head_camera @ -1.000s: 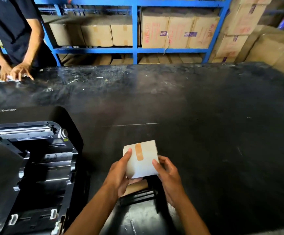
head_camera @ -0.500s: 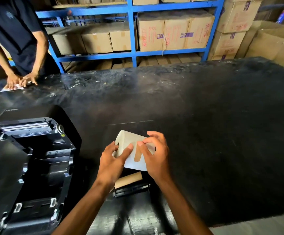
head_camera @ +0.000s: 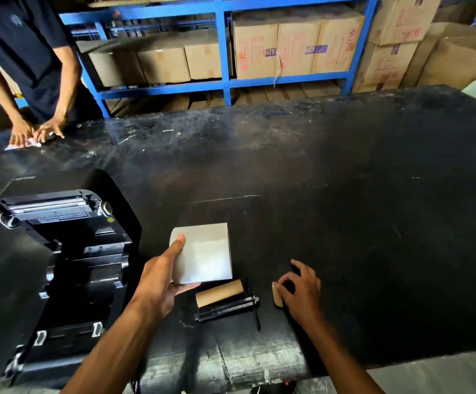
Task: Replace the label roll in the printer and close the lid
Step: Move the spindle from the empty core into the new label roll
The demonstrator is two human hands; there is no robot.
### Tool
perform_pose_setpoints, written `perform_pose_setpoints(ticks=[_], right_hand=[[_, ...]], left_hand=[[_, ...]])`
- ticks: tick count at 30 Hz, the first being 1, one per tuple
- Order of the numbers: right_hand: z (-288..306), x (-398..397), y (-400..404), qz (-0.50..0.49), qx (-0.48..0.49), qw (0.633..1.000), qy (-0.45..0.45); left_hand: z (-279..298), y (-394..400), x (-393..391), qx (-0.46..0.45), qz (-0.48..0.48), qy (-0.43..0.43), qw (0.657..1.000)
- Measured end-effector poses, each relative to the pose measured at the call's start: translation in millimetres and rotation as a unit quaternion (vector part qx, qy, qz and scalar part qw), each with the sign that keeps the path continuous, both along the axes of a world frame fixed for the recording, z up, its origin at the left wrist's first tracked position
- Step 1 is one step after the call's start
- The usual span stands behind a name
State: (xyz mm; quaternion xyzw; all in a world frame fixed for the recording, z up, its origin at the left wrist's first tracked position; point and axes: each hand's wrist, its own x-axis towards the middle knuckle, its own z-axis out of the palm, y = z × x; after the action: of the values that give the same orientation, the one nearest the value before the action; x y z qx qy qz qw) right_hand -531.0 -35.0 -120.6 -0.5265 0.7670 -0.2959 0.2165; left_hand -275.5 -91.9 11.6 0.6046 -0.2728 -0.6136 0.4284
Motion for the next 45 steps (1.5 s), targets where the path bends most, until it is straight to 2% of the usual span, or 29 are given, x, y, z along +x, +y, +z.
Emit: perform_pose_setpoints(ticks=[4,7,9,11,12,14,16,18,20,23,26,28,30,32,34,37,41,45], right_hand=[[7.5,5.4,-2.0,-0.030,-0.025,0.998,0.040],[26.1,23.4,1.8,-0.010,-0.075,0.997,0.018],[28.4,40.1,7.2,0.046,-0.025,0.994,0.101],[24.5,54.4,12.9,0.095,0.017,0.975,0.201],[21.7,58.1,14.7,0.101,0.026,0.973,0.207],[19.3,60.2,17.4,0.088,0.025,0.986,0.139],[23.3,57.3,19.3,0.068,-0.001,0.998,-0.003],[31.9,51.4,18.2,0.056,-0.019,0.988,-0.141],[41.7,42.4,12.7,0.029,-0.032,0.973,-0.227],[58.7,22.8,-0.1,-0.061,-0.082,0.948,-0.301],[76.4,1.7,-16.0,-0.164,-0.134,0.932,-0.293],[87.2,-0.2,-23.6,-0.176,-0.134,0.912,-0.344],[96.3,8.9,-27.6,-0.148,-0.120,0.904,-0.384],[103.2,19.2,-28.5,-0.125,-0.124,0.907,-0.382],[110.7,22.9,-26.0,-0.113,-0.168,0.912,-0.356],[121.7,18.0,-17.9,-0.064,-0.284,0.924,-0.249],[137.3,12.7,-17.1,0.005,-0.399,0.912,-0.098],[147.7,4.2,-32.7,-0.022,-0.347,0.920,-0.180]], left_hand=[[-3.1,3.8,1.6,-0.002,0.007,-0.007,1.000],[-6.1,6.4,5.4,0.001,0.020,0.011,1.000],[-8.3,7.9,9.4,0.005,0.024,0.032,0.999],[-9.8,10.0,13.1,0.010,0.029,0.048,0.998],[-10.4,11.0,14.8,0.014,0.033,0.057,0.998],[-12.6,13.6,17.5,0.021,0.037,0.078,0.996],[-14.7,16.7,20.6,0.027,0.042,0.099,0.994],[-14.6,18.7,24.1,0.029,0.050,0.120,0.991],[-12.1,17.9,26.6,0.024,0.055,0.137,0.989],[-7.0,14.3,30.7,0.008,0.063,0.143,0.988],[-2.3,12.5,32.3,-0.002,0.066,0.147,0.987],[-0.7,12.2,30.0,-0.002,0.066,0.156,0.986],[-0.2,11.9,25.3,-0.002,0.062,0.161,0.985],[0.8,12.0,19.9,-0.005,0.054,0.166,0.985],[1.8,10.7,17.2,-0.009,0.048,0.173,0.984],[6.4,6.2,16.3,-0.017,0.040,0.163,0.986],[15.2,-1.2,11.0,-0.027,0.033,0.116,0.992],[19.4,-6.6,2.9,-0.053,0.026,0.096,0.994]])
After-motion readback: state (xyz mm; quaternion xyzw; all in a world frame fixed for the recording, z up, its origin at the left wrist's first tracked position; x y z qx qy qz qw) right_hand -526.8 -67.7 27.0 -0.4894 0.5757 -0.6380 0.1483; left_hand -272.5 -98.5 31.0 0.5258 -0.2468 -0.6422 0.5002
